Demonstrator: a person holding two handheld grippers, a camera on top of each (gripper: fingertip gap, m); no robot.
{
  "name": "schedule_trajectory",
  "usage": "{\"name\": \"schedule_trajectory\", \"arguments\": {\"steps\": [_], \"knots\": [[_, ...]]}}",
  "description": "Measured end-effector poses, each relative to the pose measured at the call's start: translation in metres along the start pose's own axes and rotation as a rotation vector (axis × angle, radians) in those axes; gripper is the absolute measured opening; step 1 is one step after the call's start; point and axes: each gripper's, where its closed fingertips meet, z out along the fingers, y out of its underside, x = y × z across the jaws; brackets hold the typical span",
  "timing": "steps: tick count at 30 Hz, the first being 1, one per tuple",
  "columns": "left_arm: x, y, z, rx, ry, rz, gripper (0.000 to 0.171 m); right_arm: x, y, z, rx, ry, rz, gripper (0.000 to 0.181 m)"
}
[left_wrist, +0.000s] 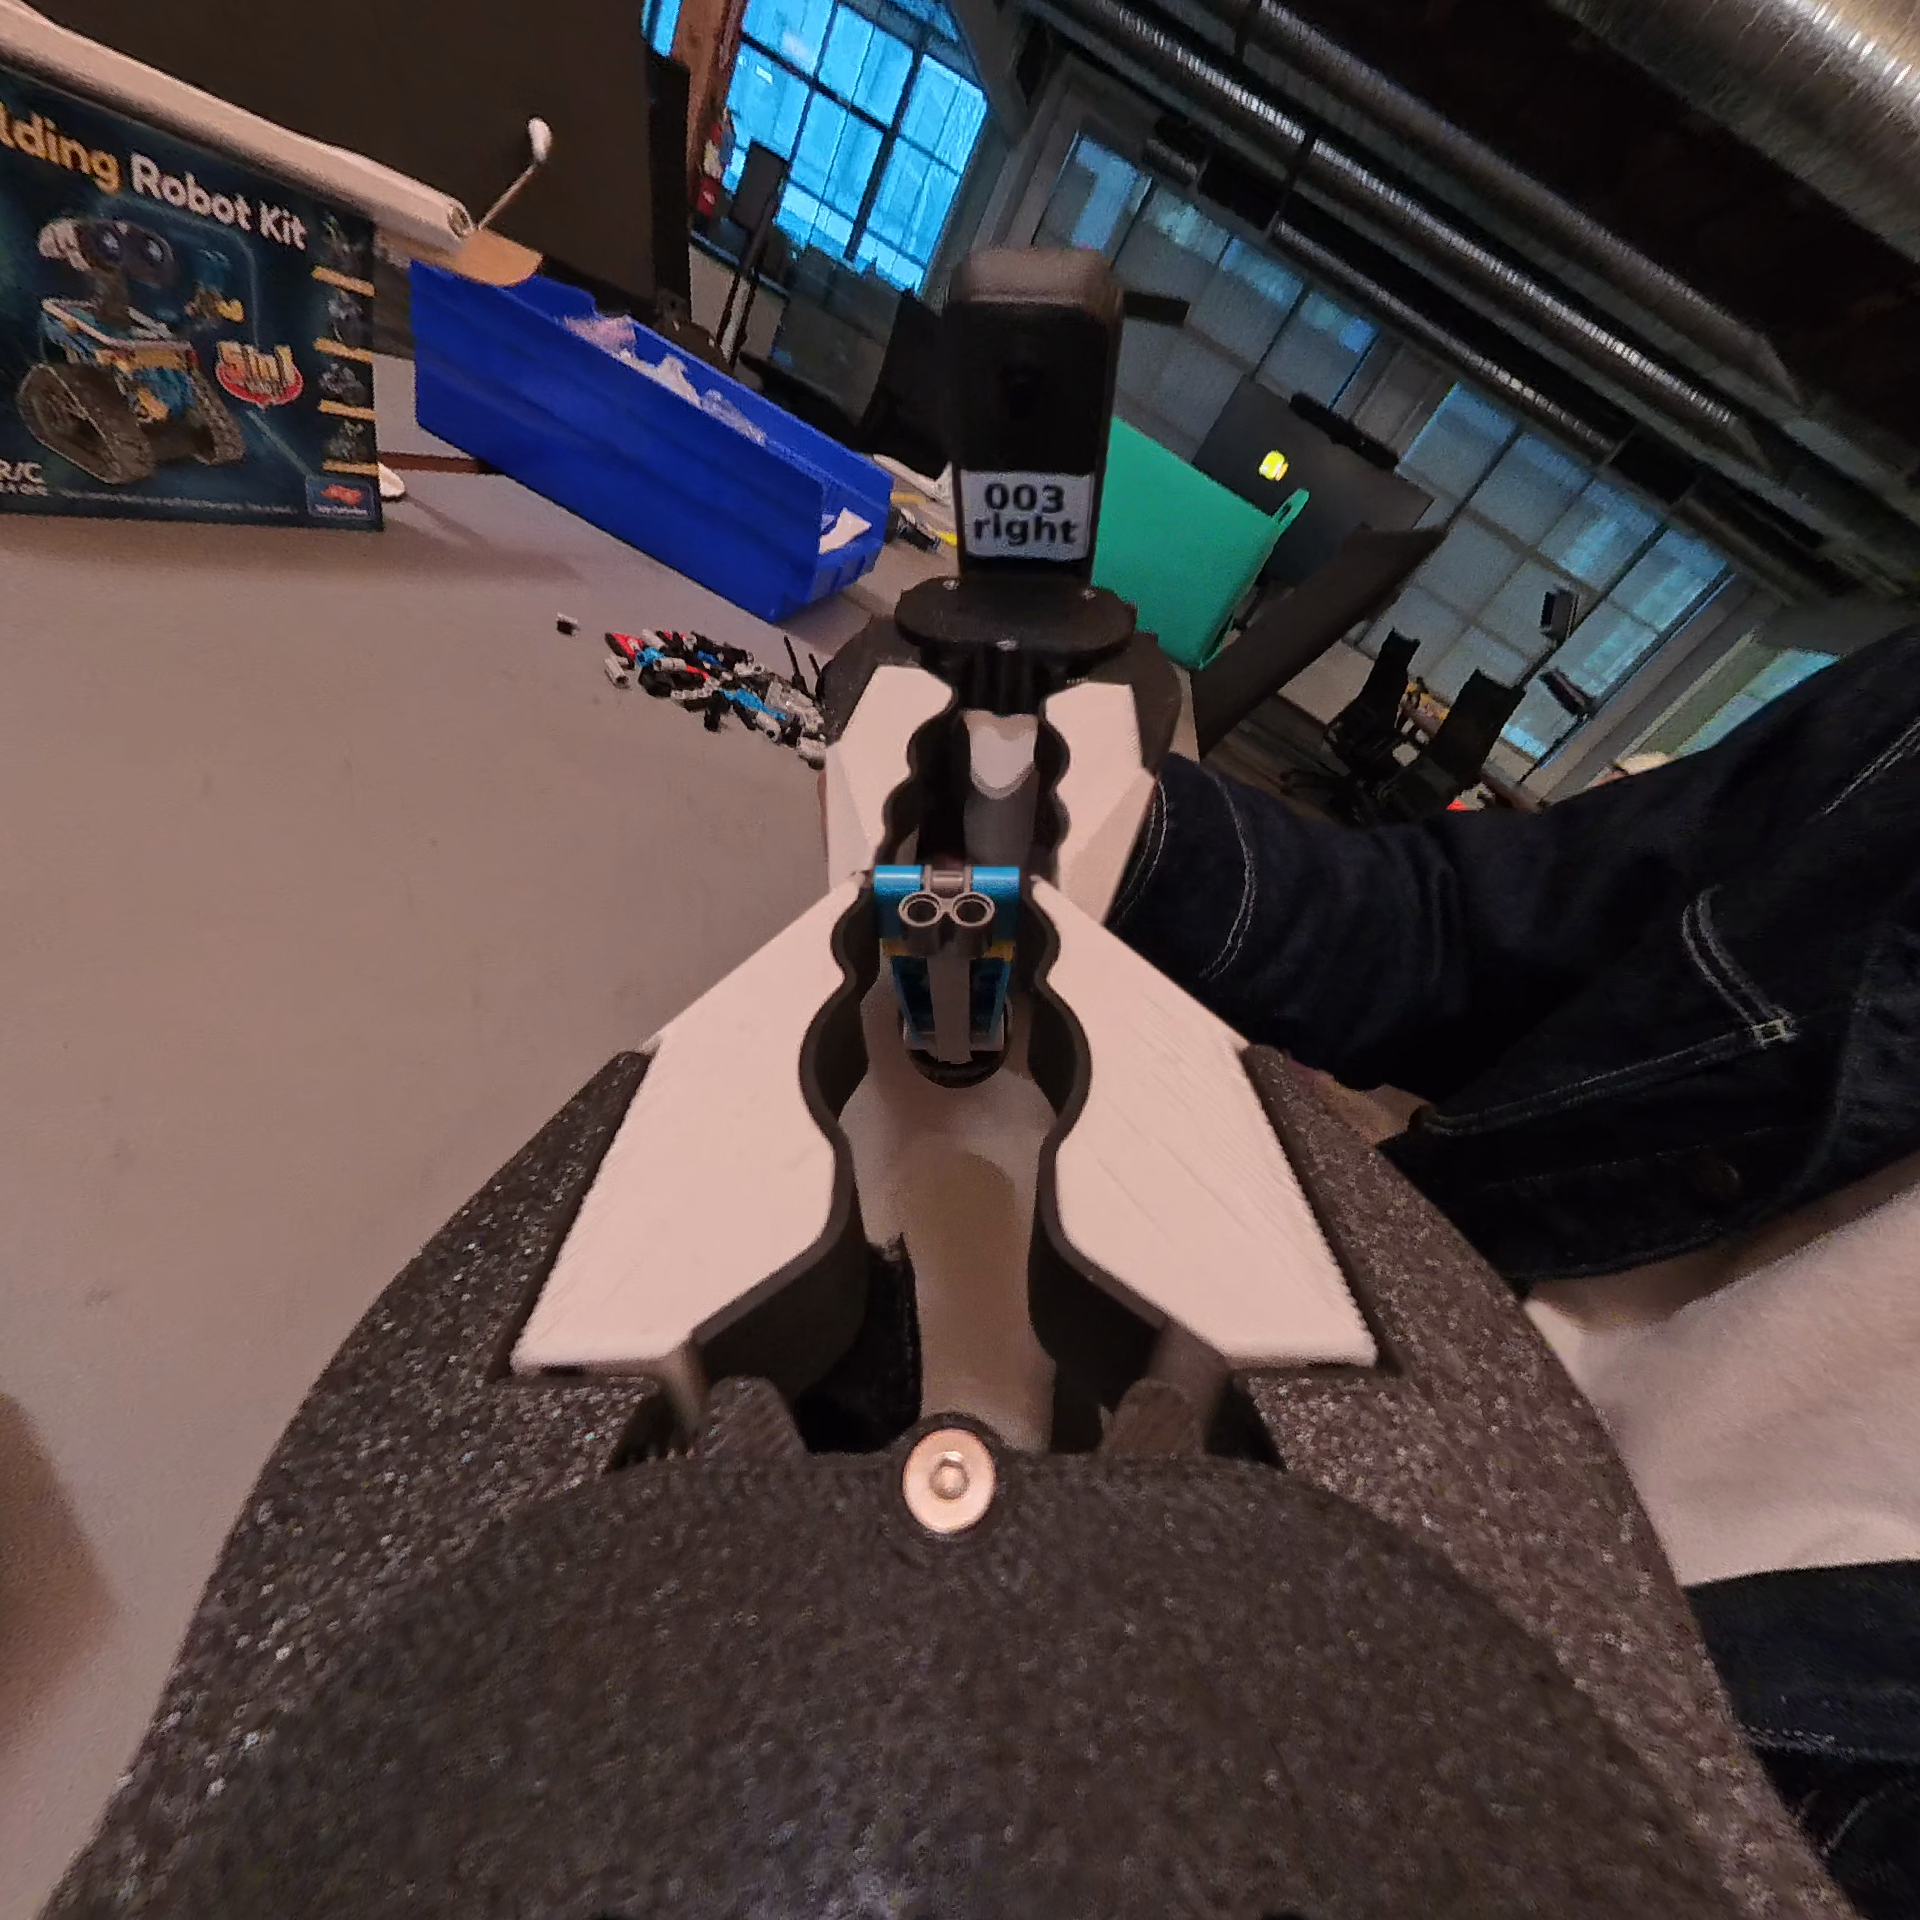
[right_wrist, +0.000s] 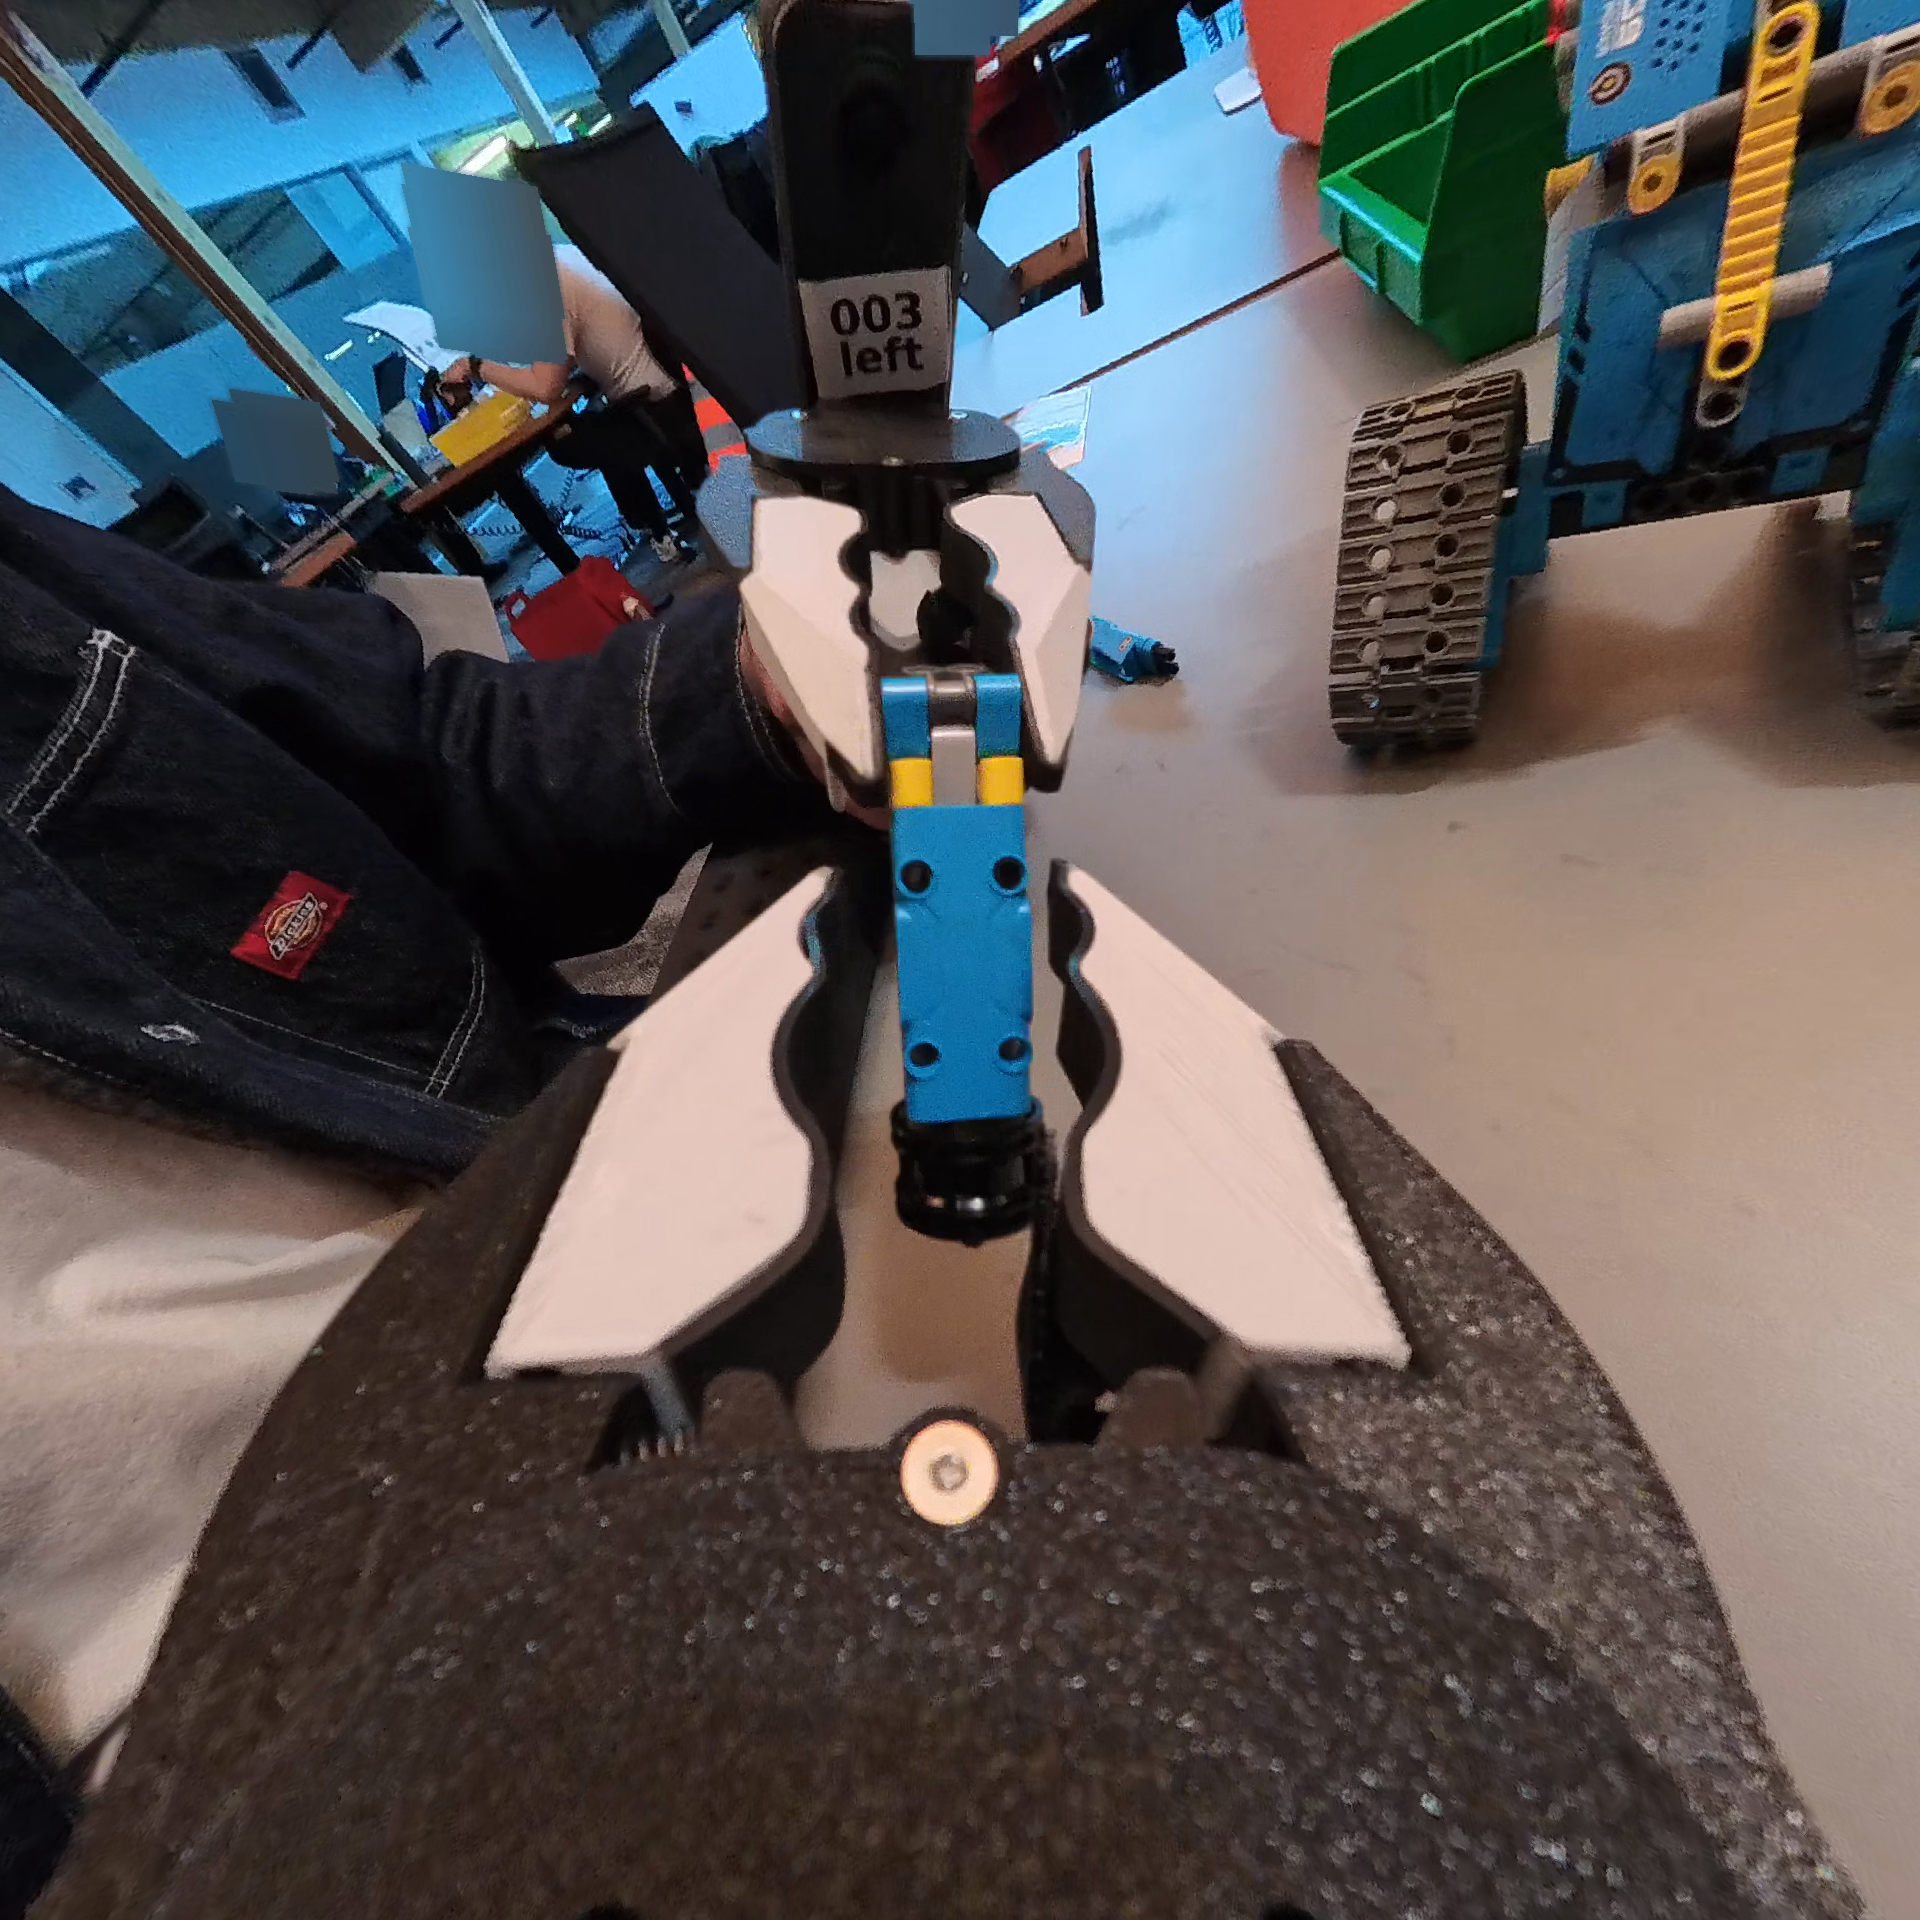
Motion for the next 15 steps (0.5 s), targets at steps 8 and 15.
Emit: {"name": "schedule_trajectory", "arguments": {"steps": [8, 15], "knots": [[0.004, 0.008, 0.004, -0.046, 0.021, 0.023, 0.024, -0.002, 0.002, -0.004, -0.022, -0.018, 0.004, 0.022], [0.011, 0.015, 0.006, -0.06, 0.049, 0.055, 0.025, -0.008, 0.001, -0.006, -0.026, -0.038, -0.047, 0.021]]}}
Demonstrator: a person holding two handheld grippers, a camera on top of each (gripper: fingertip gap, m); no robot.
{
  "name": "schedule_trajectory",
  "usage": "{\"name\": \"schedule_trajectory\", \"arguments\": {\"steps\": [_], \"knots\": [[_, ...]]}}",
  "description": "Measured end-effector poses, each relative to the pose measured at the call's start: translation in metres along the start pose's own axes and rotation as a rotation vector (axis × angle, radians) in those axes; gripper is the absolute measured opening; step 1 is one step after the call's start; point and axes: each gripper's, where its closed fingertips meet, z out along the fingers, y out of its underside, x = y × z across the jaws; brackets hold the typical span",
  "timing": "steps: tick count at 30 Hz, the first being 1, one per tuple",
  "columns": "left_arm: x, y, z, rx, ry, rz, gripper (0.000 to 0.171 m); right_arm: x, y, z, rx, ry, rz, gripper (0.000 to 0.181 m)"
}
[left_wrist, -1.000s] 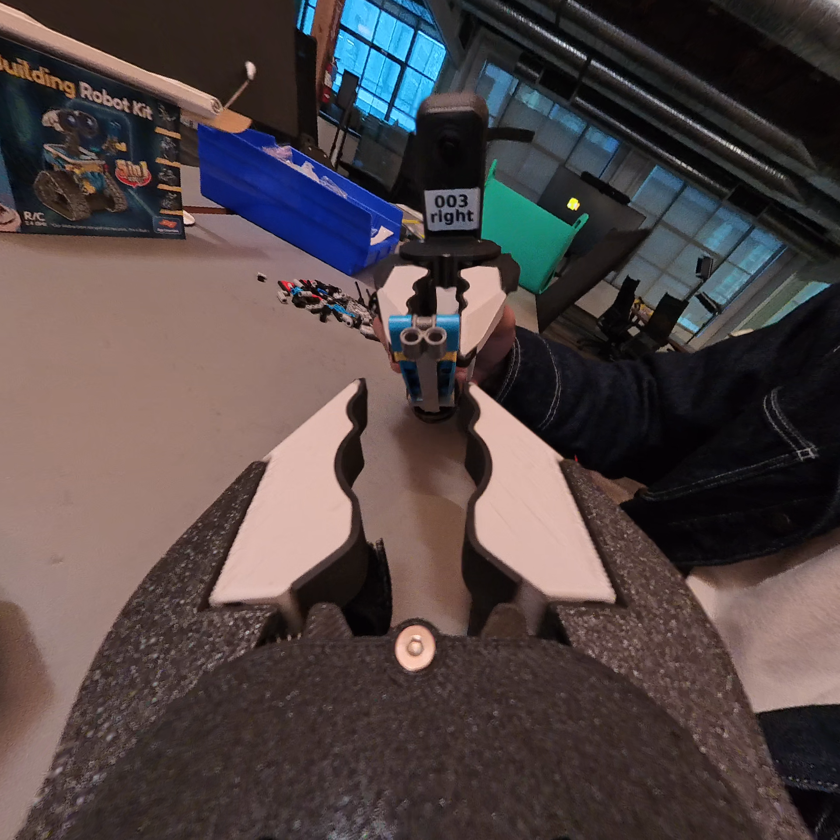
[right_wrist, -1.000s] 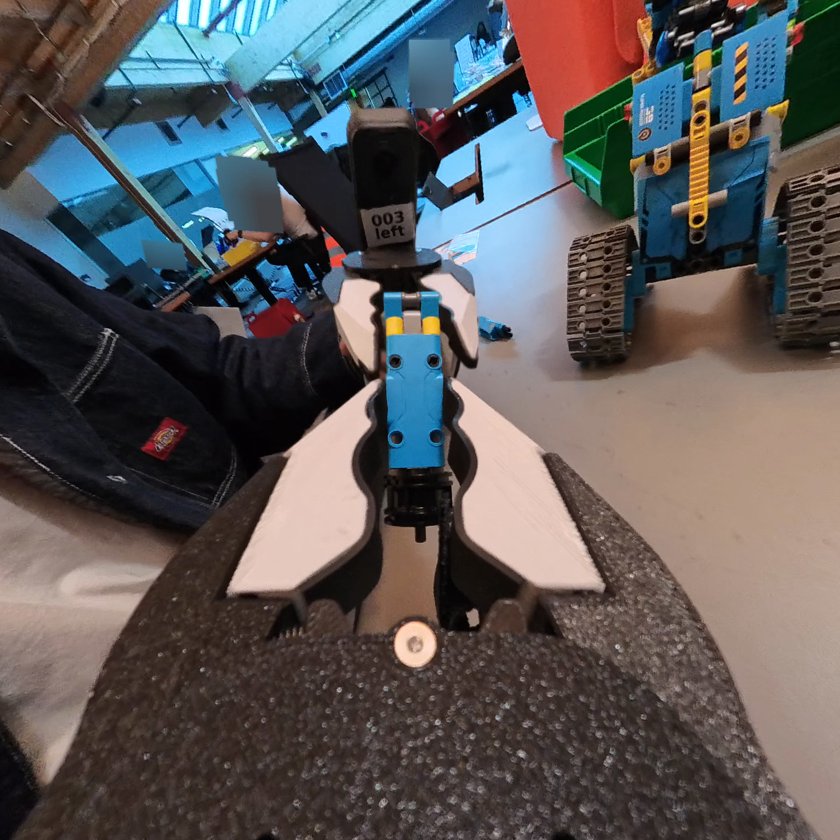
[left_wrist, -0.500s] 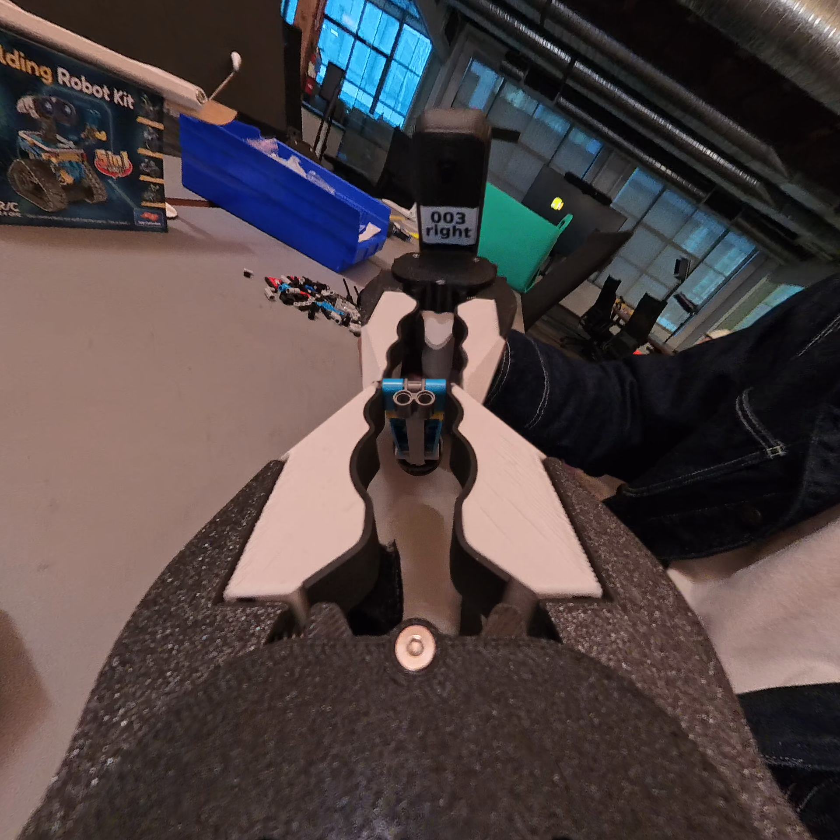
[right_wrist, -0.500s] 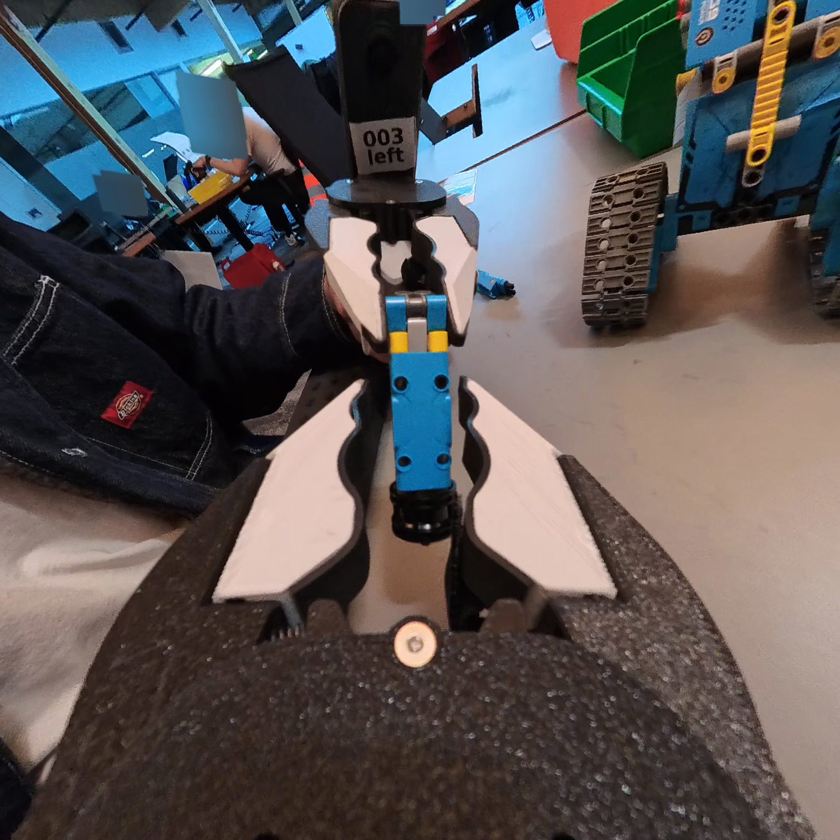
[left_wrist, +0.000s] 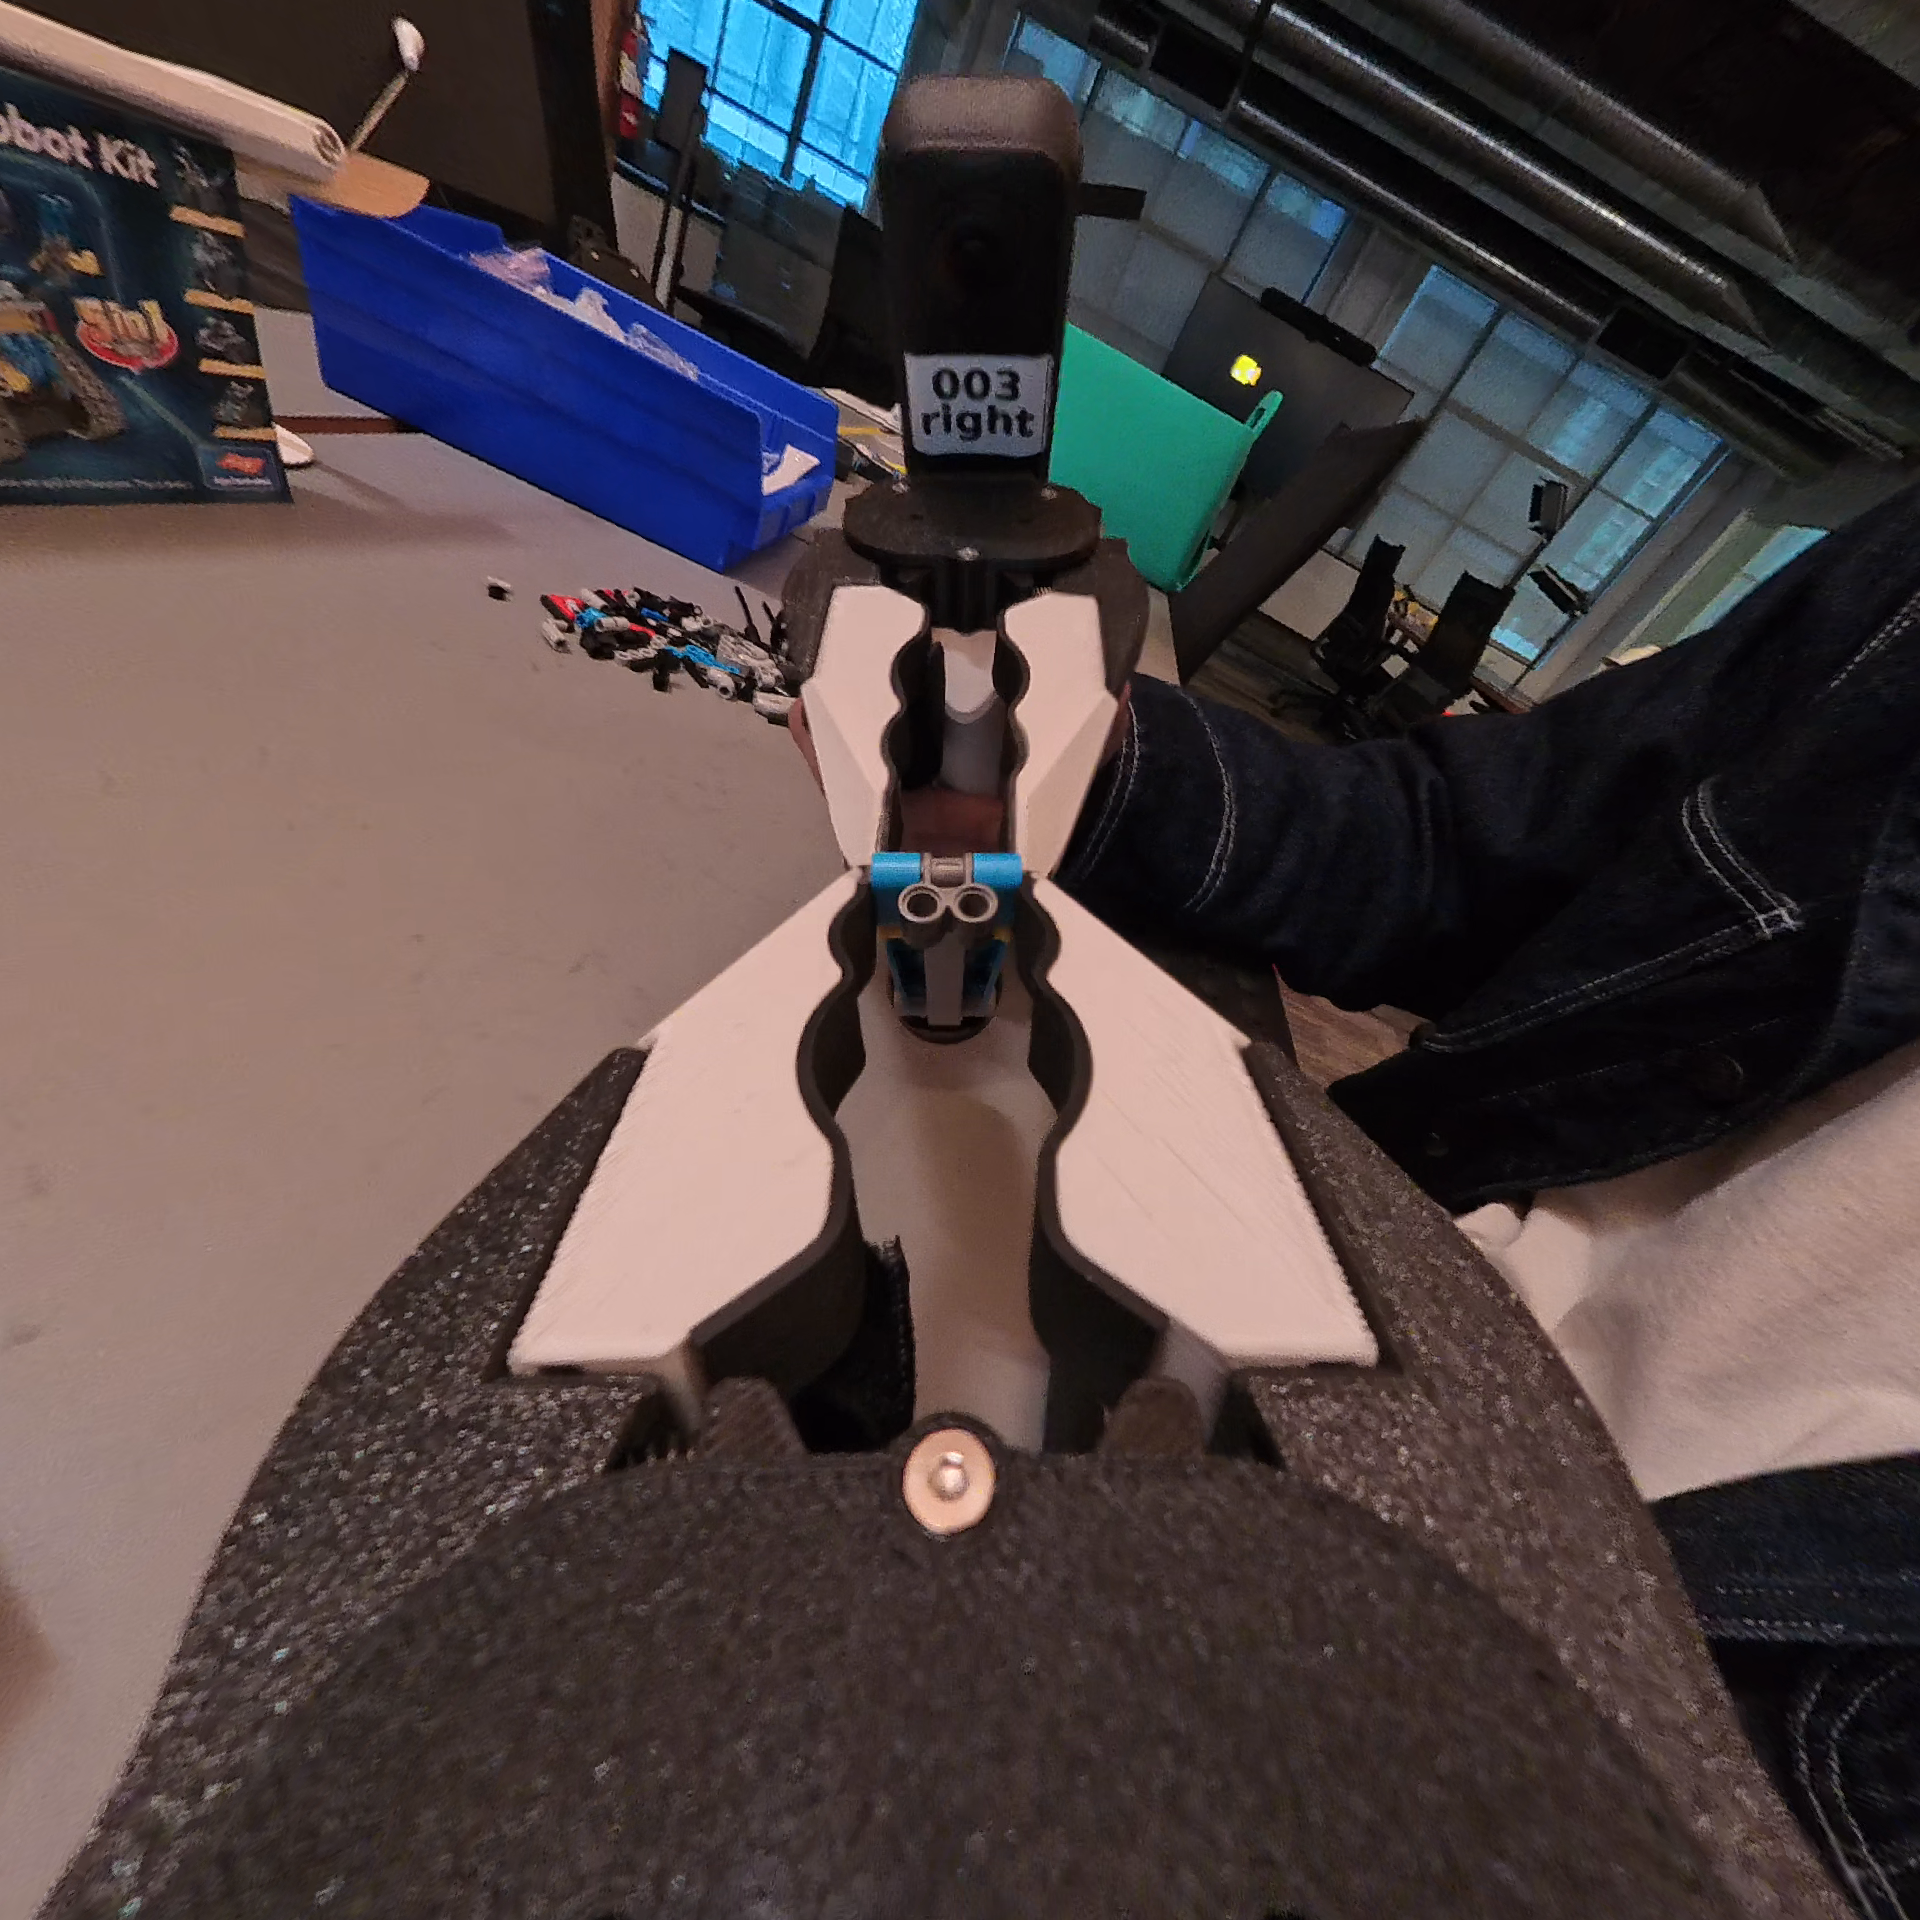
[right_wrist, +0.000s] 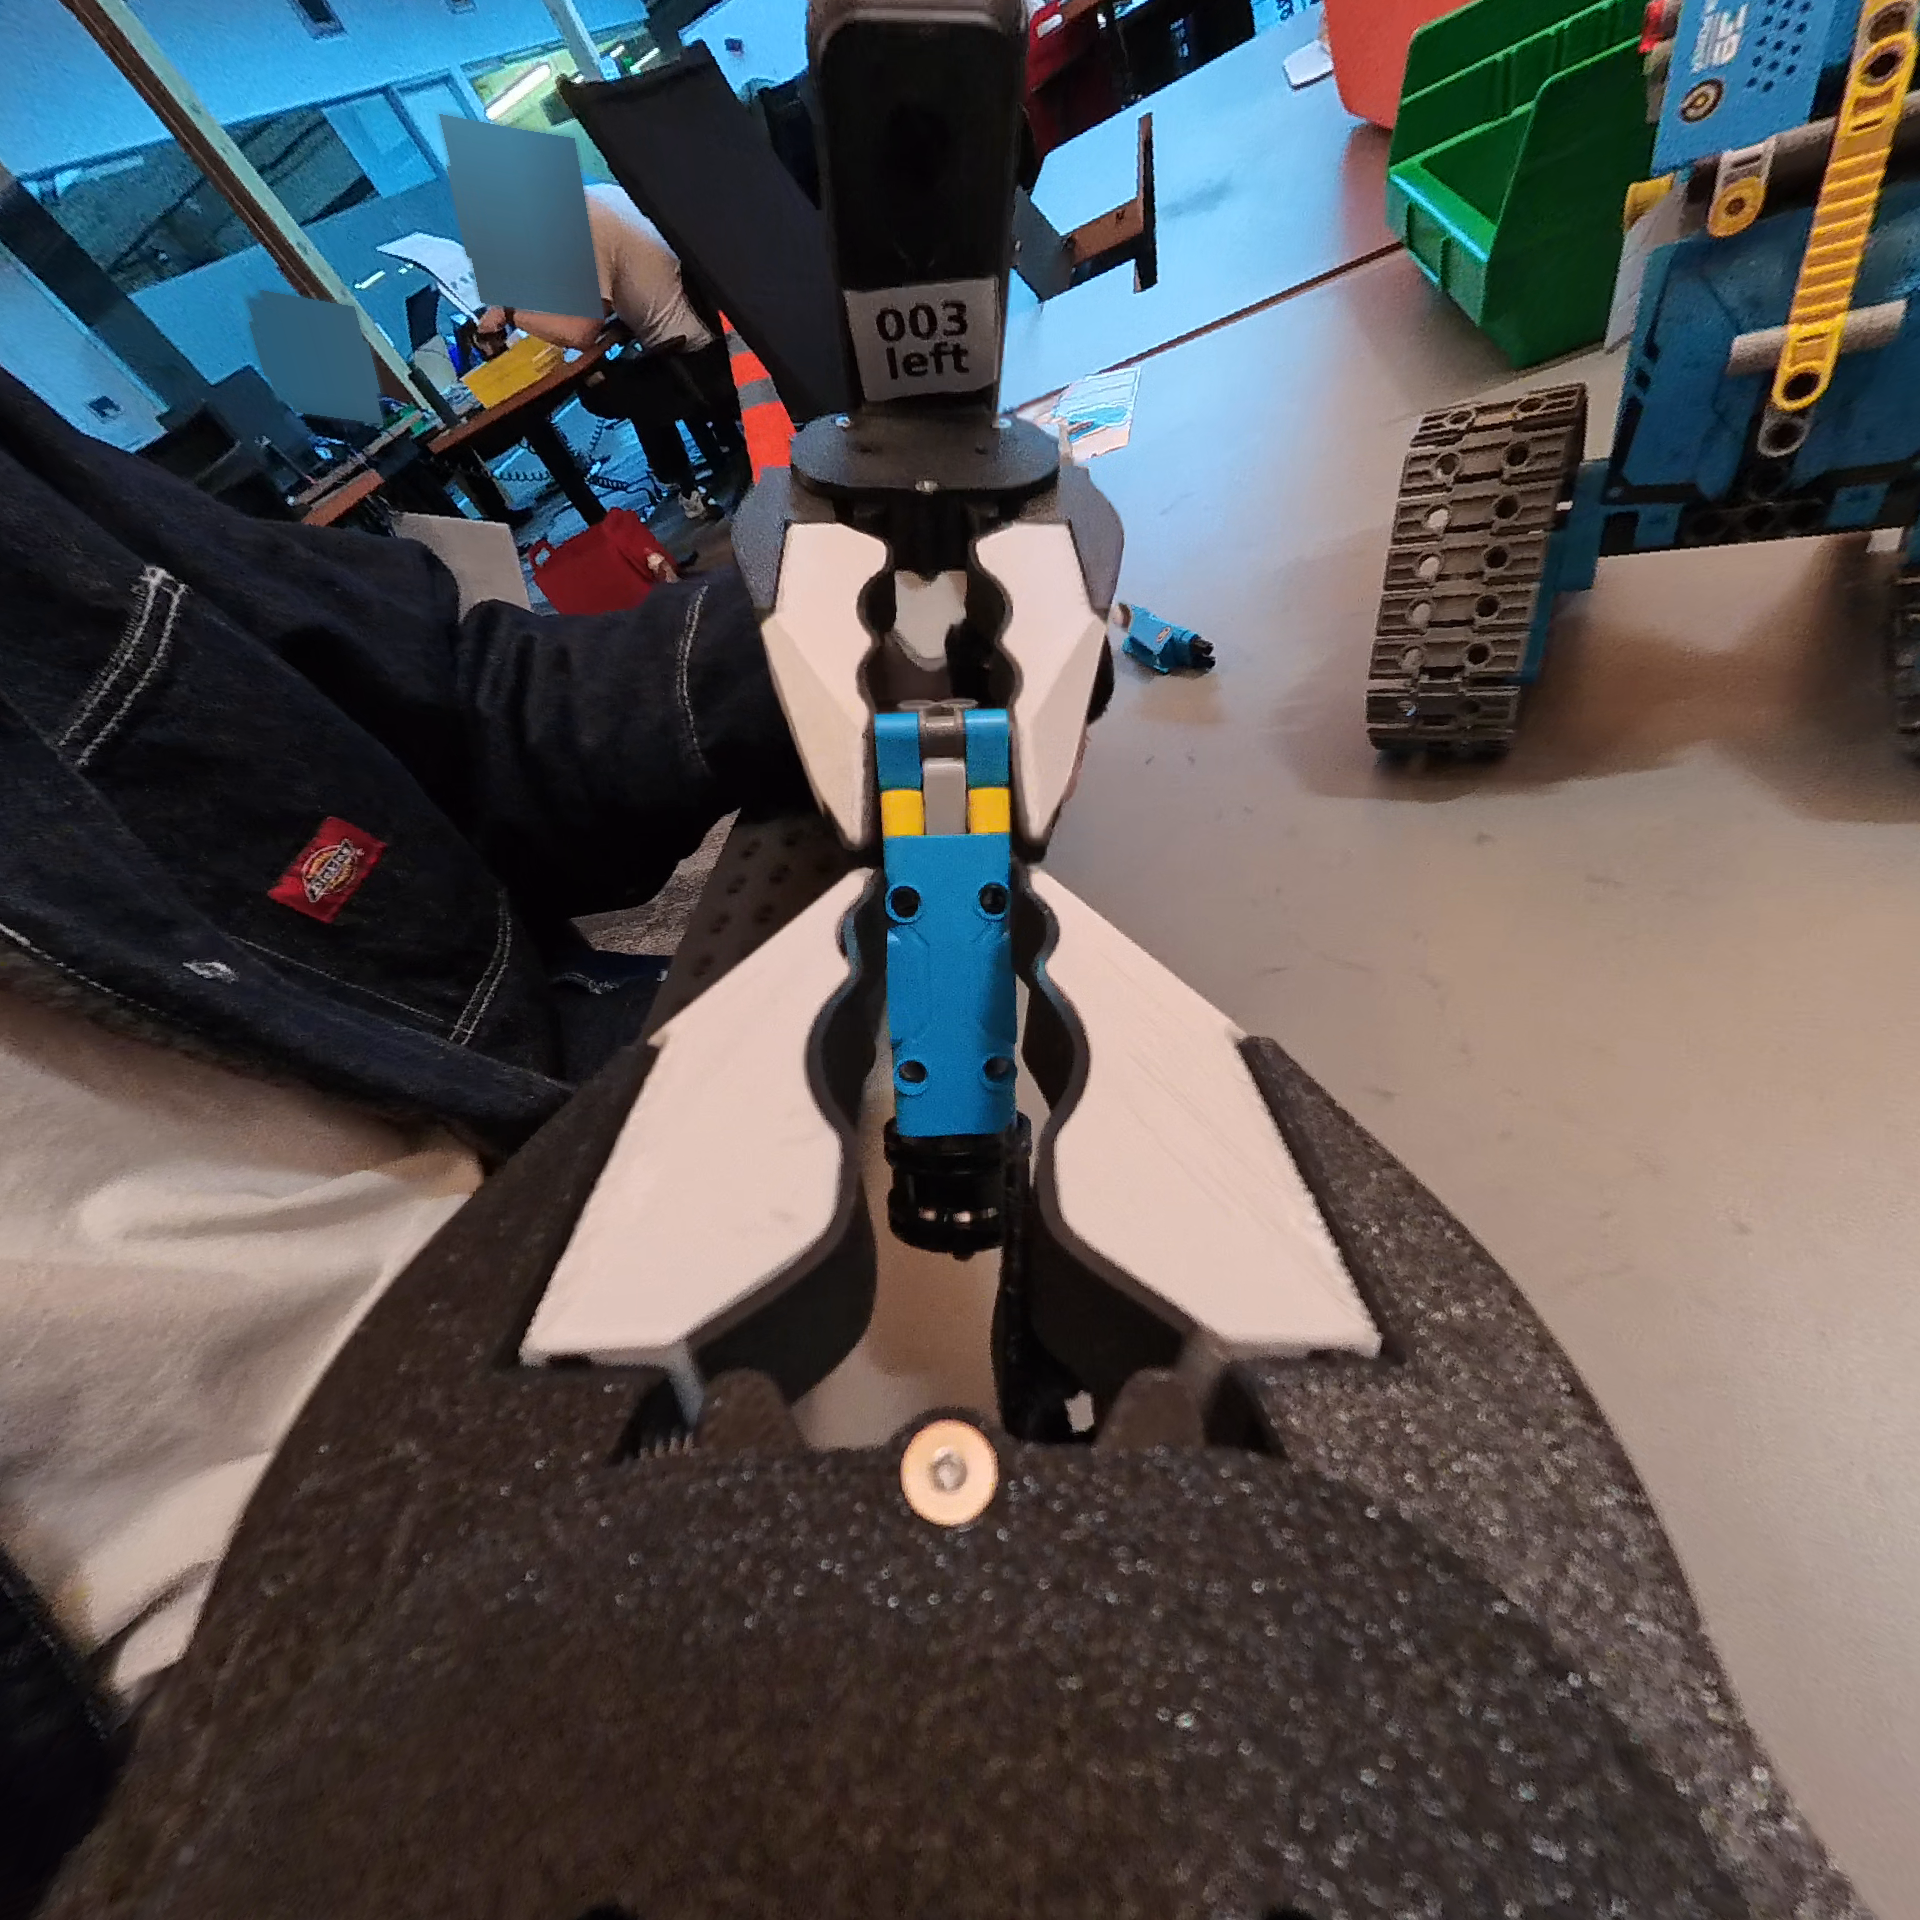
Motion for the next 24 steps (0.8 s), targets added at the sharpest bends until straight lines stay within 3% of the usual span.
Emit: {"name": "schedule_trajectory", "arguments": {"steps": [3, 8, 20, 24], "knots": [[0.001, 0.0, 0.001, -0.009, -0.007, 0.029, 0.025, -0.001, 0.0, 0.0, -0.003, -0.004, 0.004, 0.021], [-0.002, -0.001, -0.002, -0.005, -0.041, 0.067, 0.025, 0.001, -0.02, -0.01, 0.12, -0.003, -0.011, 0.02], [-0.004, 0.004, 0.002, -0.026, -0.072, 0.094, 0.024, 0.002, -0.019, -0.014, 0.12, -0.017, 0.007, 0.021], [-0.008, 0.013, 0.005, -0.078, -0.091, 0.092, 0.024, 0.006, -0.002, -0.012, 0.025, 0.007, -0.034, 0.022]]}}
